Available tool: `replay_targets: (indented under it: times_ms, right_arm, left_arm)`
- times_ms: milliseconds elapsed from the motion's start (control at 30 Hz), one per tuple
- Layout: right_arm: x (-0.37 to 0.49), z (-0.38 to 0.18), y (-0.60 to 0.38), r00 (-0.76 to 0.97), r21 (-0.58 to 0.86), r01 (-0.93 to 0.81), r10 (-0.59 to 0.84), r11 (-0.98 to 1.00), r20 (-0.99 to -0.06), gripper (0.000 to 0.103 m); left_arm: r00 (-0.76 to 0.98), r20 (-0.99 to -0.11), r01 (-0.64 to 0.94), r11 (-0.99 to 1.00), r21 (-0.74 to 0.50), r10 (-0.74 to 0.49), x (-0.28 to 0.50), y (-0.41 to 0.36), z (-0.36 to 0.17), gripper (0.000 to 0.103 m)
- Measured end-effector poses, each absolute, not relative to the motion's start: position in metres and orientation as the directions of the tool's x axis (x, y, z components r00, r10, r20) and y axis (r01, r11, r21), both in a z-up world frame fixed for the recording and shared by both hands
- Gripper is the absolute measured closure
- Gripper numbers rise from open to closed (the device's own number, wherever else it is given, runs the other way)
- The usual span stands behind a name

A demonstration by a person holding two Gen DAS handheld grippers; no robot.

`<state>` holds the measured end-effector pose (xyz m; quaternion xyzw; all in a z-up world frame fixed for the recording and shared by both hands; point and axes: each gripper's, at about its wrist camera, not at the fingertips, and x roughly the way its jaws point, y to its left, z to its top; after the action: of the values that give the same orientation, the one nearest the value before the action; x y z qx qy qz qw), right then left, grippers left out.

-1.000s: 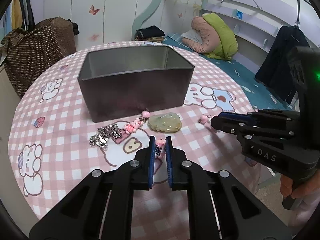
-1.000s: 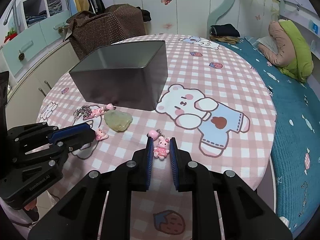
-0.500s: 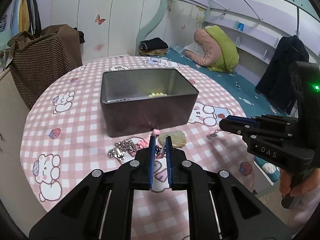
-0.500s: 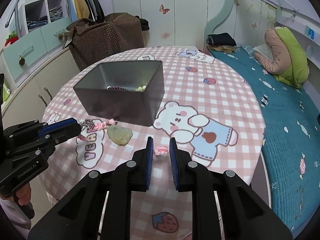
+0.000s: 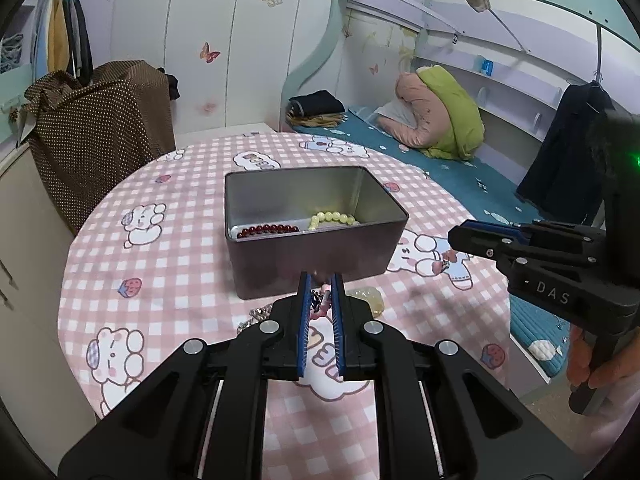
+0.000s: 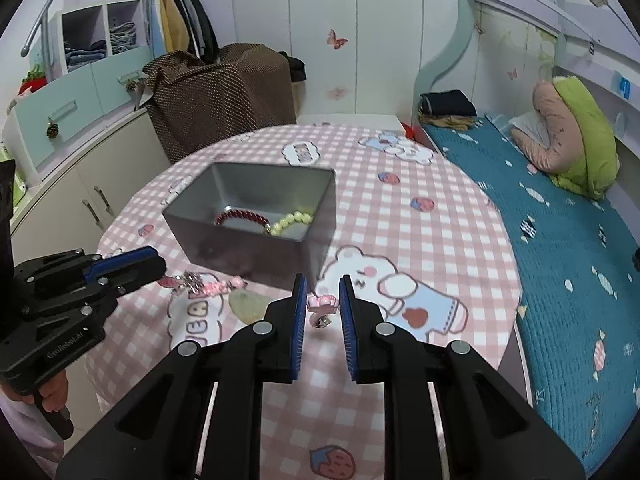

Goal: Organize jewelry
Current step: 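Lift both pink charms and carry them over the tin box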

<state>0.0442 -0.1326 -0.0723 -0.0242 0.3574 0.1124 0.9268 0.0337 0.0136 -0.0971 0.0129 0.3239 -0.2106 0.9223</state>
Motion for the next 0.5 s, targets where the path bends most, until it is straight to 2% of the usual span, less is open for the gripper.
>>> replay_targets:
  times_ms: [500]
  right_arm:
    - [0.063,-0.029,-0.101,0.777,-0.022,-0.317,0.246,0.948,-0.580,0.087]
  left_arm:
    - [0.770,-0.543,0.358,0.931,-0.068,-0.336,0.051,0.016,-0.060,0.093]
